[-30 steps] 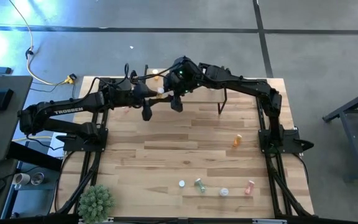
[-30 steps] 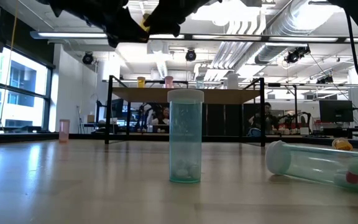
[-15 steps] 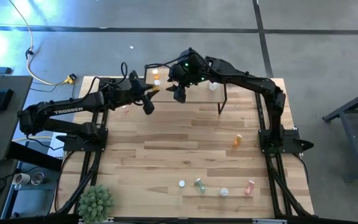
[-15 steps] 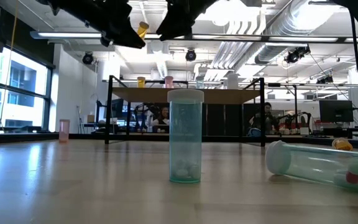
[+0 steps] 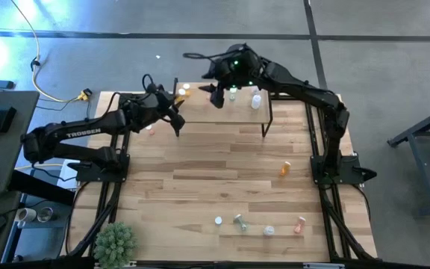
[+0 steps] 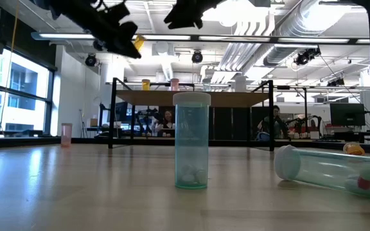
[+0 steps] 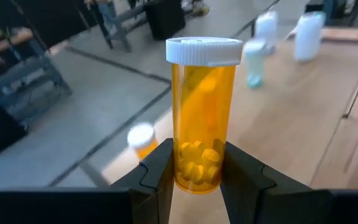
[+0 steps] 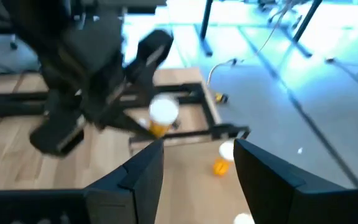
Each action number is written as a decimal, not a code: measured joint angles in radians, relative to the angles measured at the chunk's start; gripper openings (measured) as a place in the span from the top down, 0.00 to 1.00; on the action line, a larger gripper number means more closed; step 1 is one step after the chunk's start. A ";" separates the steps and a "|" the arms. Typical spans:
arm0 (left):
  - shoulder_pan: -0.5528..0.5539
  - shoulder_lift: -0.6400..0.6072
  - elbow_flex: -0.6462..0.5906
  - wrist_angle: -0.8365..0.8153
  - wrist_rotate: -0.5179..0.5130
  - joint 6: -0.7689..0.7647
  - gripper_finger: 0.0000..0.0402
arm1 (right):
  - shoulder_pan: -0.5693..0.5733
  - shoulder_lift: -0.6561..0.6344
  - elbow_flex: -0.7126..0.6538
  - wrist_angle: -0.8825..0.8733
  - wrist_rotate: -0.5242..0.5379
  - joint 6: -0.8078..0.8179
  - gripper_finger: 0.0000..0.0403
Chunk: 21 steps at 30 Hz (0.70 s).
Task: Pick and place medicine bottles onto shelf by color
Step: Put the bottom orange pill bottle on the shelf aligned with the orange pill bottle
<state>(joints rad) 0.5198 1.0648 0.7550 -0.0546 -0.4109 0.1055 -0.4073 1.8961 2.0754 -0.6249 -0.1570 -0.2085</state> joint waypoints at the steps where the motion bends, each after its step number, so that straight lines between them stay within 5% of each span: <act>1: 0.008 0.000 -0.013 -0.001 0.002 -0.011 0.76 | -0.005 -0.004 0.000 0.008 0.000 -0.001 0.54; 13: 0.030 -0.072 -0.220 0.299 0.025 -0.078 0.76 | -0.019 -0.006 0.001 0.060 -0.029 -0.021 0.54; 21: 0.030 -0.072 -0.331 0.526 0.073 -0.104 0.76 | -0.018 -0.006 0.001 0.170 -0.194 -0.037 0.54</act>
<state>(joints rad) 0.5495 0.9924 0.4236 0.4714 -0.3379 0.0011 -0.4251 1.8904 2.0766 -0.4548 -0.3515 -0.2451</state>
